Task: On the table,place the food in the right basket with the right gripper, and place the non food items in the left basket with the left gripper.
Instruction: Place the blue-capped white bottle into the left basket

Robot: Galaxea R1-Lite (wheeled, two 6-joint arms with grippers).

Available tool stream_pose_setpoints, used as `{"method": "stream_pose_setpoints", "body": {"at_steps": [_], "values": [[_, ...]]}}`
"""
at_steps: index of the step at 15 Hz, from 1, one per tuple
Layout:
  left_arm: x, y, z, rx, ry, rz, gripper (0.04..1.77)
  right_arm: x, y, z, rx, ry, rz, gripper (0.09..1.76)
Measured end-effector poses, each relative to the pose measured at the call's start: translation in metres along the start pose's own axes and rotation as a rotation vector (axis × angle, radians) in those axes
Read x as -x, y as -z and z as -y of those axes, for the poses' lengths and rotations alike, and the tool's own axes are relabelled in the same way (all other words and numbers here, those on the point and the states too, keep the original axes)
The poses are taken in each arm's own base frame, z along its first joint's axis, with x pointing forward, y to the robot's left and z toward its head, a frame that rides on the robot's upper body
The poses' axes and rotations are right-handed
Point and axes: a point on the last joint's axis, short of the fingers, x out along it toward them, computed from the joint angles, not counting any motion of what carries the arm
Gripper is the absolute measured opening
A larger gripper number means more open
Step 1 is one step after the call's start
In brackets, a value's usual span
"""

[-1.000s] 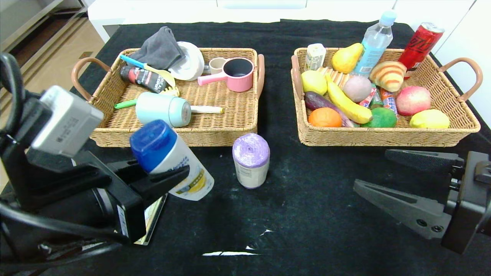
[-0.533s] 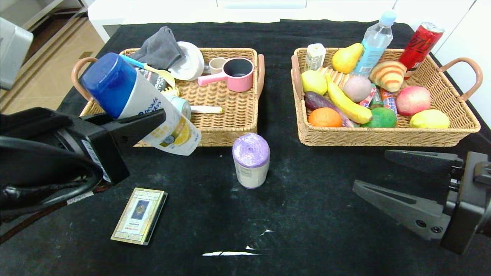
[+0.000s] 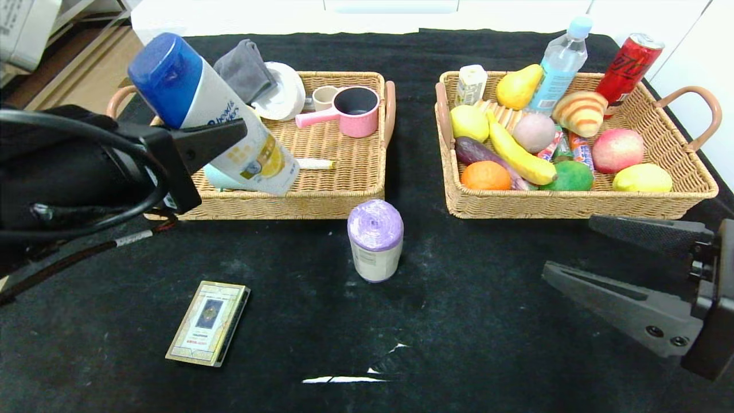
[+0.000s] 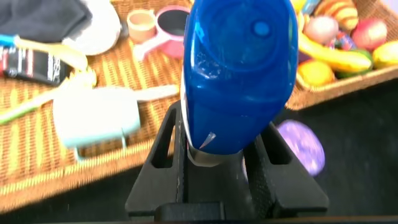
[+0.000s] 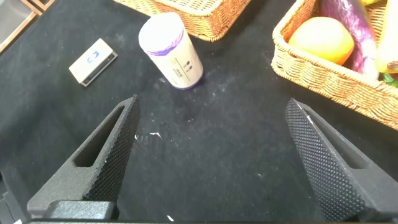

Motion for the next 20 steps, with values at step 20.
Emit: {"method": "stream_pose_setpoints", "body": {"at_steps": [20], "values": [[-0.150, 0.009, -0.010, 0.001, -0.005, -0.011, 0.59, 0.007, -0.002, 0.000, 0.016, 0.001, 0.021, 1.71]]}}
